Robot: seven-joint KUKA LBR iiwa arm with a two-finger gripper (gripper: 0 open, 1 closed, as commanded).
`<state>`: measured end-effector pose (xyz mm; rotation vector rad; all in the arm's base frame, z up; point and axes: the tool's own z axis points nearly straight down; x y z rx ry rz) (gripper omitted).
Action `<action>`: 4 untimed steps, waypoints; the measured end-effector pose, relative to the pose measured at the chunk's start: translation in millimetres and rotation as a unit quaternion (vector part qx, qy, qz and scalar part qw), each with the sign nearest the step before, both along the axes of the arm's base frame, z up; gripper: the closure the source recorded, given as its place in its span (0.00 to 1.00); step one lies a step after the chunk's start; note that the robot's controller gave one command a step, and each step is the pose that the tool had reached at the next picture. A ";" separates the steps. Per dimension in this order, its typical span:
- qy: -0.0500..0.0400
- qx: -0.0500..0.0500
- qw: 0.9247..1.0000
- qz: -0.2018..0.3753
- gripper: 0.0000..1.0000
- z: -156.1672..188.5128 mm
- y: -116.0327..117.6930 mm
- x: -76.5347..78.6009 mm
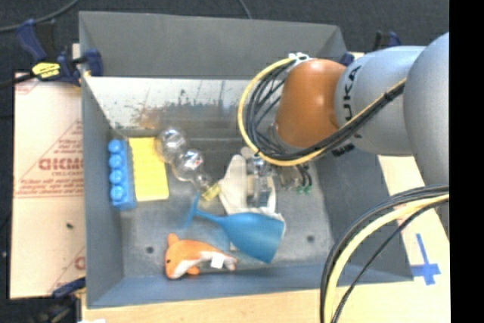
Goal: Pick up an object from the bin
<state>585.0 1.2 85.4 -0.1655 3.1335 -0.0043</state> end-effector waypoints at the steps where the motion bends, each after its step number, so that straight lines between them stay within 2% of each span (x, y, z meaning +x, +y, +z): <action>1: 0.000 0.000 1.000 0.000 1.00 0.0 0.0 0.0; 2: 0.003 0.000 1.000 -0.008 1.00 78.5 4.6 -9.2; 3: -0.005 0.000 1.000 0.003 1.00 24.7 17.2 8.7; 4: 0.002 0.000 1.000 -0.001 1.00 78.9 16.1 -5.8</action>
Offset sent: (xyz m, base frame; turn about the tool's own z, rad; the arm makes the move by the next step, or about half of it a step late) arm -0.0128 0.0088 0.1331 0.0285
